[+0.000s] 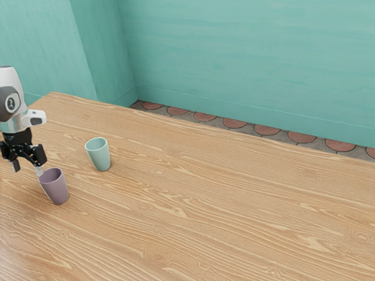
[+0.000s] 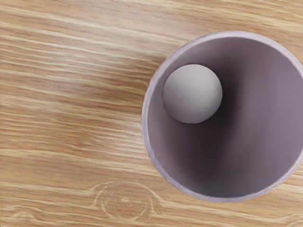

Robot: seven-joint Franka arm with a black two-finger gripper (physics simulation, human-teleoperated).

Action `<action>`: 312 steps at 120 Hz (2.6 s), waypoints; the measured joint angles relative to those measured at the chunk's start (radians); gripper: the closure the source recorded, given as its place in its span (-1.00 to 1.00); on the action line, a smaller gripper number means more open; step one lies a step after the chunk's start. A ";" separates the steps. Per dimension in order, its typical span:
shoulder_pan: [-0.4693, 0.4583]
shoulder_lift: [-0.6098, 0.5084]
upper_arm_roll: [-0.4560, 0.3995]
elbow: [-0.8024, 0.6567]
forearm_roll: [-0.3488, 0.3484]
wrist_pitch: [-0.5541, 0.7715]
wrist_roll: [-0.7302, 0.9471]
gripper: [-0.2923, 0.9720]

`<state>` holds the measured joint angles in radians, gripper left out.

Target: Place the left cup onto the right cup

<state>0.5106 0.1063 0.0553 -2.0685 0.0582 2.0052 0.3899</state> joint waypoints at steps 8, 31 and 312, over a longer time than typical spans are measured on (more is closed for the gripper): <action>0.000 0.005 0.000 0.000 -0.004 0.013 0.009 -0.54; 0.000 0.019 0.000 0.001 -0.008 0.042 0.029 -0.54; -0.005 0.169 0.001 0.052 -0.053 0.206 0.083 0.26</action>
<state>0.5058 0.2752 0.0560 -2.0163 0.0052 2.2112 0.4727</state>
